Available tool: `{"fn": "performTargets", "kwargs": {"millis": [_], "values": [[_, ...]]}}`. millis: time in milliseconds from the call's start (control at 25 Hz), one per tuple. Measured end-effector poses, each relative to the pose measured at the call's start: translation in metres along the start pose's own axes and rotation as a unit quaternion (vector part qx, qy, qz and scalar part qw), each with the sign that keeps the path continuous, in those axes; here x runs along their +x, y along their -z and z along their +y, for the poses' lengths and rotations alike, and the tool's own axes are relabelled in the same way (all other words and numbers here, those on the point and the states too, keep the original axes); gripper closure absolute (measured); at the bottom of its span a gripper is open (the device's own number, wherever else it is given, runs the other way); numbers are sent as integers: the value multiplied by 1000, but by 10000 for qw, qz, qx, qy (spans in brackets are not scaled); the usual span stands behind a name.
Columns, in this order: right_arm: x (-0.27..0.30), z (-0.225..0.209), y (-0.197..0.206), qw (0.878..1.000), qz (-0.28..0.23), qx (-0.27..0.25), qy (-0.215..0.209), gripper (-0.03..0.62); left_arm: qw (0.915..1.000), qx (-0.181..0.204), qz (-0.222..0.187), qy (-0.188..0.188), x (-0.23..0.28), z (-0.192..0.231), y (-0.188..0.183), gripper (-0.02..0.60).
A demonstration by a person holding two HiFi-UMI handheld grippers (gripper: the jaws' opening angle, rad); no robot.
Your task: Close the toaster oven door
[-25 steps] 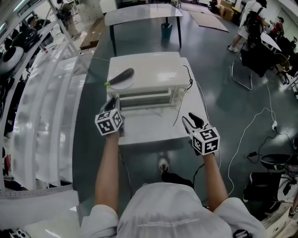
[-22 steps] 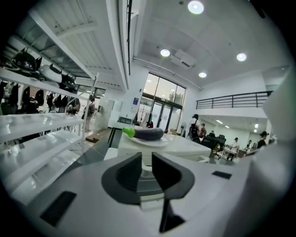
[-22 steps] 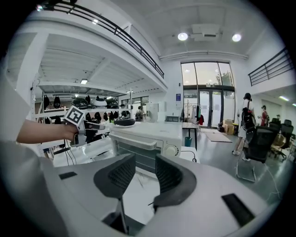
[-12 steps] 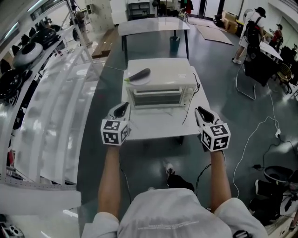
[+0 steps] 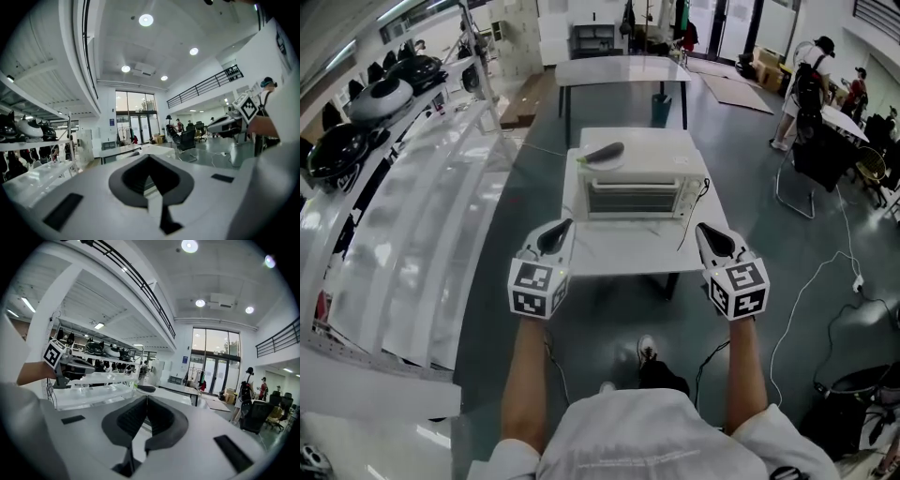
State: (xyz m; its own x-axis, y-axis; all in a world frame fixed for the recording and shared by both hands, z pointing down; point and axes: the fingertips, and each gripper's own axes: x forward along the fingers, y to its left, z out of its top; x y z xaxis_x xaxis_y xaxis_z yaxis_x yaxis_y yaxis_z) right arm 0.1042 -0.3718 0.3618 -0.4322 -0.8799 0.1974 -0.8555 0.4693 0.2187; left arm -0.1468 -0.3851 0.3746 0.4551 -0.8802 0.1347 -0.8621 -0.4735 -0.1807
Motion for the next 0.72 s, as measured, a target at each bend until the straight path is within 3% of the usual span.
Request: {"fn": "performTargets", "kwargs": {"millis": [400,720], "values": [[-38,38,-35,9986,-352,-344,-193,577,9982,512,-267,158,-48,-31,-31,563],[-46,53,-40,9978,-362,-445,-330,579,9969,550,-526,179,-61,-43,-52,563]]}}
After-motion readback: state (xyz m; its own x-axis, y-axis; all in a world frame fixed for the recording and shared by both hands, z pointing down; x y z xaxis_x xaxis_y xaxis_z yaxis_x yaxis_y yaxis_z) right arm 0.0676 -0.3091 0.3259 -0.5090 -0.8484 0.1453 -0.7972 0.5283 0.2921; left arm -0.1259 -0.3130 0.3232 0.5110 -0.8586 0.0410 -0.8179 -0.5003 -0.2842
